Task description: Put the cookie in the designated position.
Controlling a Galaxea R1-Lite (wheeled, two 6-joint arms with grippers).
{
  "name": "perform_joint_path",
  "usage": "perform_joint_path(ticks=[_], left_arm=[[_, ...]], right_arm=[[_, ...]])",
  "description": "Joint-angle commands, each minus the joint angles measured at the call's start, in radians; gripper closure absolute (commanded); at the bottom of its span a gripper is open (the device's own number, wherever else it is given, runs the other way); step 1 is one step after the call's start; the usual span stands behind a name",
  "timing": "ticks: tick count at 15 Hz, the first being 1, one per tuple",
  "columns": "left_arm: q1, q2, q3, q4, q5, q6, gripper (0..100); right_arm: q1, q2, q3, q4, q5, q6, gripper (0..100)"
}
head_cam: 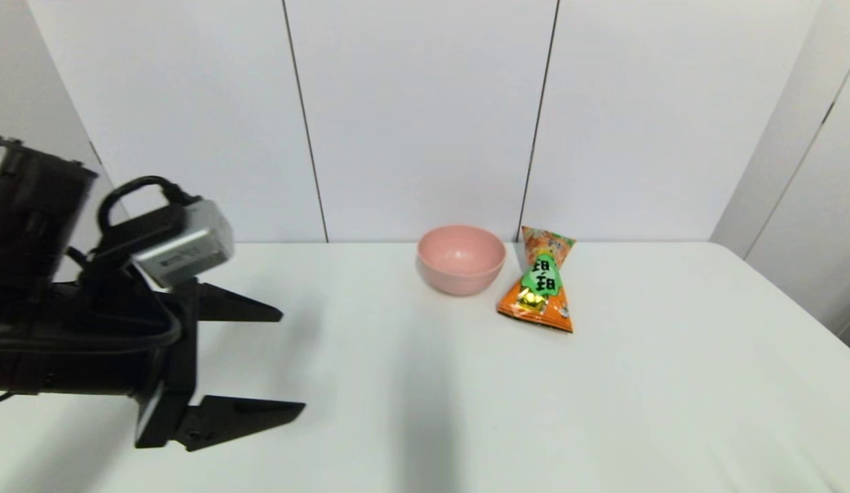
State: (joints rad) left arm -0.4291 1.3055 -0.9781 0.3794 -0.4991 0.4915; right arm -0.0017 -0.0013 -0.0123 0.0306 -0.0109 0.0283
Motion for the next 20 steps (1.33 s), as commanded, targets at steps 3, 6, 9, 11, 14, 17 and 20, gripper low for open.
perform_joint_path(ticks=[3,6,9,11,14,17,20], left_arm=[[0.431,-0.423,0.366,-0.456,-0.029,-0.298,0],[0.428,-0.621,0.446,-0.474,0.286,-0.33,0],[0.429,-0.845,0.559,-0.476,0.369,-0.349,0],[0.429,-0.96,0.65,-0.478,0.421,-0.35,0],[0.429,-1.161,0.817,-0.501,0.527,-0.346,0],[0.429,-1.284,0.938,-0.496,0.542,-0.347,0],[0.428,-1.307,0.978,-0.421,0.484,-0.353,0]], right_arm=[[0.0,0.0,0.0,0.0,0.0,0.001,0],[0.0,0.0,0.0,0.0,0.0,0.001,0],[0.0,0.0,0.0,0.0,0.0,-0.001,0],[0.0,0.0,0.0,0.0,0.0,-0.001,0],[0.0,0.0,0.0,0.0,0.0,0.001,0],[0.0,0.0,0.0,0.0,0.0,-0.001,0],[0.0,0.0,0.0,0.0,0.0,0.001,0]])
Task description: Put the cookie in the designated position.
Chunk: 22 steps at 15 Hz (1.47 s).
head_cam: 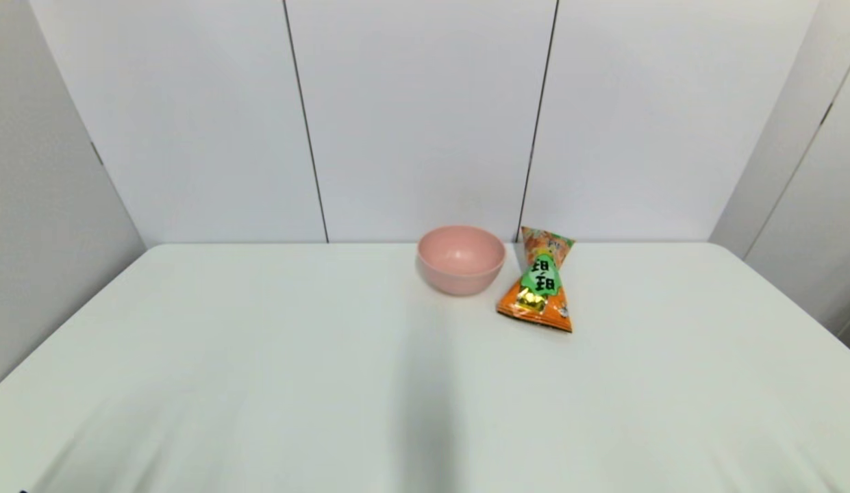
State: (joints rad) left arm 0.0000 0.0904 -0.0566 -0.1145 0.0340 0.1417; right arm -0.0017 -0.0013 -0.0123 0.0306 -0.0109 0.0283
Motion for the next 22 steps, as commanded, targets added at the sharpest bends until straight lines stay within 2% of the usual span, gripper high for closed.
perform_joint_path(ticks=[1,7,19,22], left_arm=[[-0.002,-0.09,0.057,0.133,-0.072,-0.004,0],[-0.002,-0.092,0.057,0.118,-0.068,-0.099,0],[-0.002,-0.092,0.057,0.116,-0.056,-0.105,0],[-0.002,-0.092,0.057,0.118,-0.056,-0.105,0]], right_arm=[[0.0,0.0,0.0,0.0,0.0,-0.001,0],[0.0,0.0,-0.001,0.0,0.0,-0.001,0],[0.0,0.0,0.002,-0.001,-0.001,-0.005,0],[0.0,0.001,0.012,-0.038,-0.001,0.002,0]])
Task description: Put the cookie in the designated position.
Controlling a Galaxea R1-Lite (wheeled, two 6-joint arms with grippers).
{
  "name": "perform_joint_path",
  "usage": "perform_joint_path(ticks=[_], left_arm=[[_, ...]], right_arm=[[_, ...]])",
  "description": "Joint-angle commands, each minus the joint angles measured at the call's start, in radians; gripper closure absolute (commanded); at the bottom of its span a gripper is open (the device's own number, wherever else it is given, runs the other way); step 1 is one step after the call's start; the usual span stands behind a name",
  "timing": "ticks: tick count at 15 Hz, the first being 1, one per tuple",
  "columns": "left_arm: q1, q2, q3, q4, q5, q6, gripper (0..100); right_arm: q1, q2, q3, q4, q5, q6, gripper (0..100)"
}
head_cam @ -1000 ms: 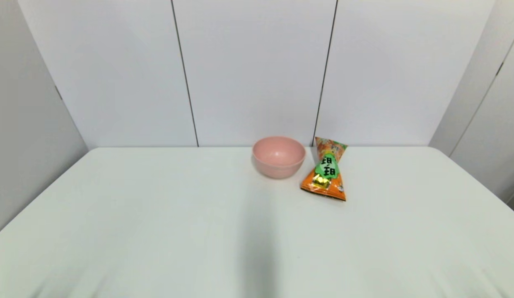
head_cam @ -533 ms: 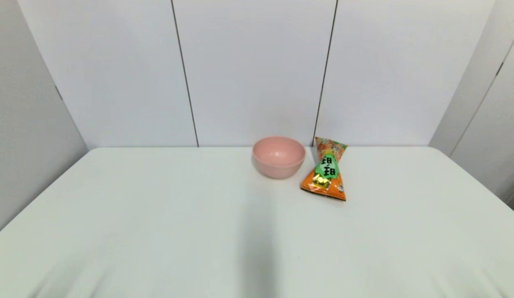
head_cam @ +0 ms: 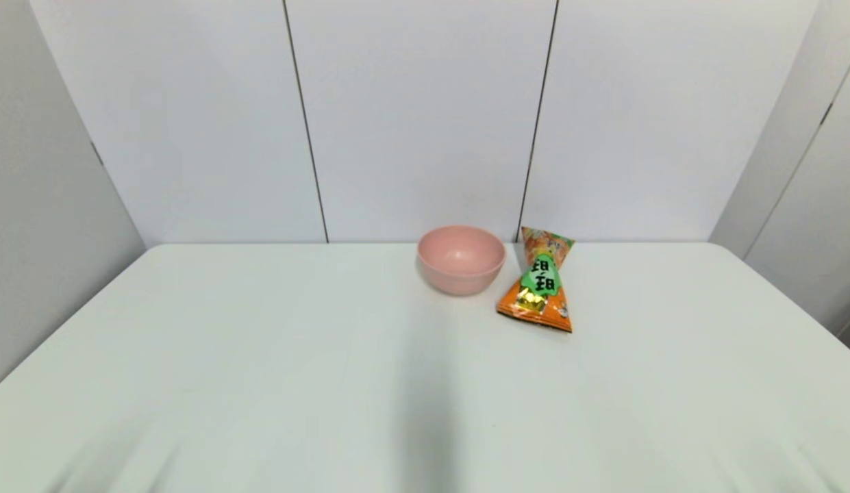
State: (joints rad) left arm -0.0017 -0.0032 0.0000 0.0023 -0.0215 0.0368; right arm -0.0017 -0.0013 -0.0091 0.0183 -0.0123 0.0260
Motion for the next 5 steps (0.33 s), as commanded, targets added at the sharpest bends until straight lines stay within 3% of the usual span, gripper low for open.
perform_joint_path(ticks=[1,5], left_arm=[[0.0,0.002,0.0,-0.001,0.0,0.0,0],[0.0,0.002,0.0,-0.001,0.0,0.0,0]], right_arm=[[0.0,0.001,0.009,-0.026,0.0,0.003,0],[0.0,0.001,0.009,-0.026,0.002,0.003,0]])
